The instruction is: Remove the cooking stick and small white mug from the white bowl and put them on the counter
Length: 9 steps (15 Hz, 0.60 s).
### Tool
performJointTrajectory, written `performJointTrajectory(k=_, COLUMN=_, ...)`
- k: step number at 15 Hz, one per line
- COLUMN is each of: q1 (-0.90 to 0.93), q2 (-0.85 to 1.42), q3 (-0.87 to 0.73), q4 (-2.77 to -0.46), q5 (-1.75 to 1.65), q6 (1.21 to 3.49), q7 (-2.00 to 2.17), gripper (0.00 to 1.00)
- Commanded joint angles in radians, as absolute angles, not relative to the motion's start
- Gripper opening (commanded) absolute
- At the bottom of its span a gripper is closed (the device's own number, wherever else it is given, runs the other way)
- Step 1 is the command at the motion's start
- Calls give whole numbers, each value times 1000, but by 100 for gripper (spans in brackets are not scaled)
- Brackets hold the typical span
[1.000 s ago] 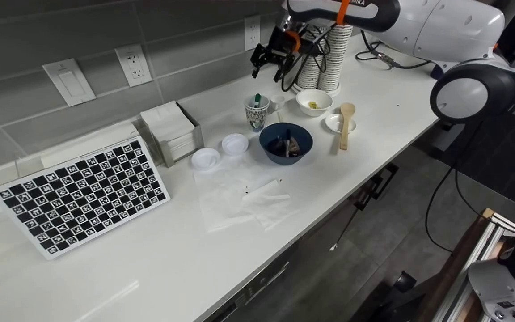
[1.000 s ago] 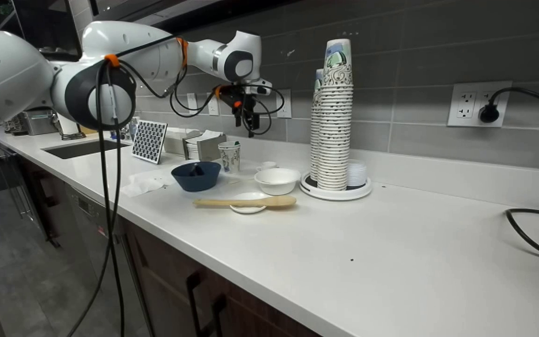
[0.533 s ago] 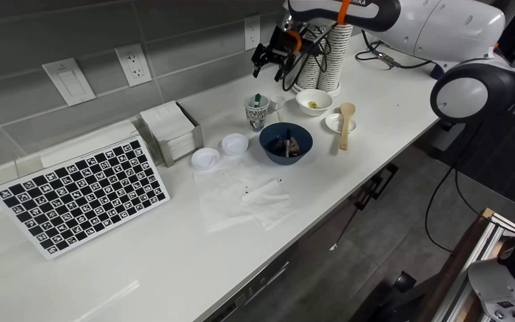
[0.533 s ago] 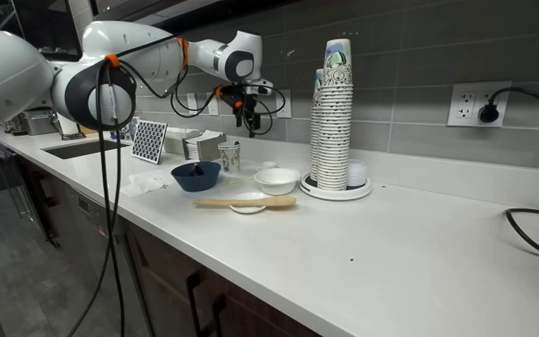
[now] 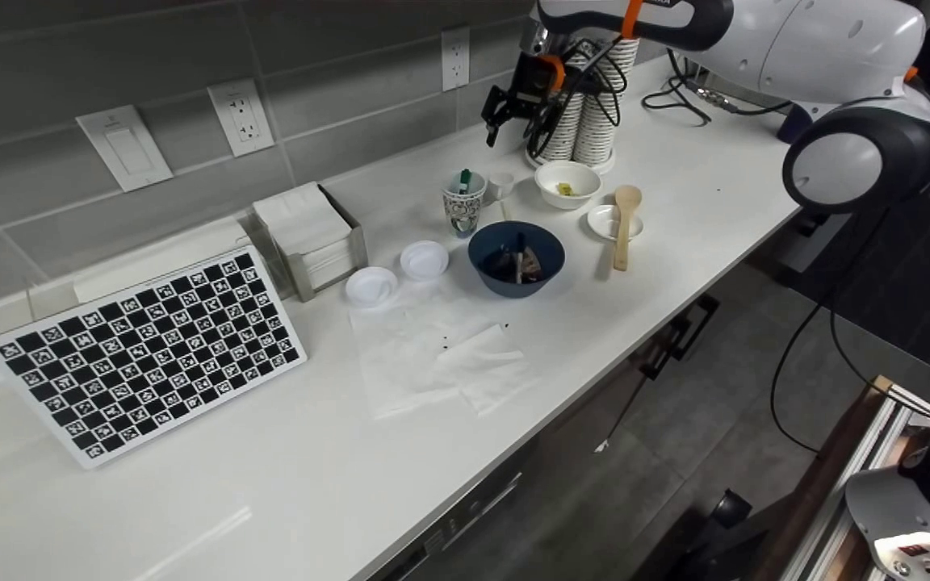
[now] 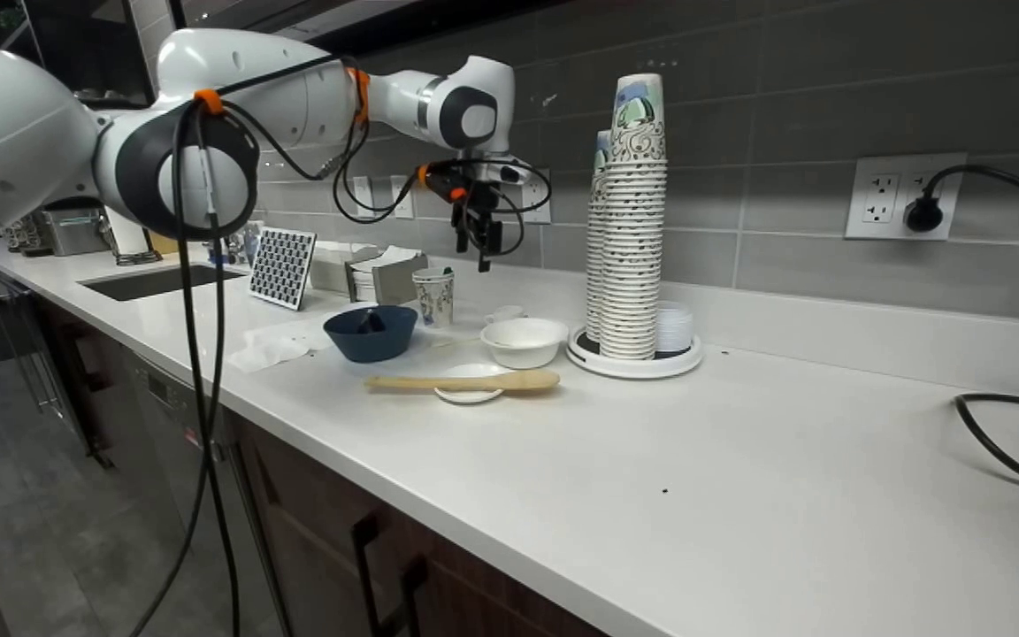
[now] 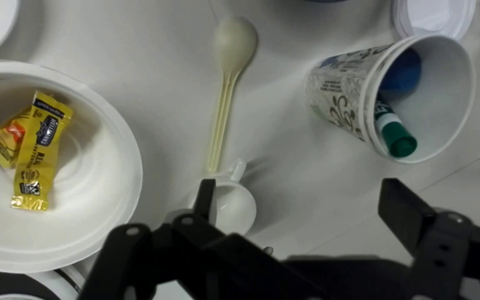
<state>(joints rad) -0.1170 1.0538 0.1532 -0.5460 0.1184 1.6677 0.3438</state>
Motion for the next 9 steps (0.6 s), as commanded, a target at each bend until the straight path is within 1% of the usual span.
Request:
performJointTrajectory(k=1, q1=-159, q2=997, q3=194, q4=-623, q5=184, q6=1642, q7=354, gripper=100)
performJointTrajectory(k=6, q1=-189, q2=980, q3=225, q4=-664, q5=276, q6=1770, q7=455, gripper=100)
performJointTrajectory(k=7, q1=-167, q2=1029, q3=209, q4=-580, q5=232, q6=1717, q7=403, gripper=100)
performJointTrajectory(k=9, q1=-168, q2=1030, q3=208, q4=-581, q5=233, q6=1724, q7=406, gripper=100)
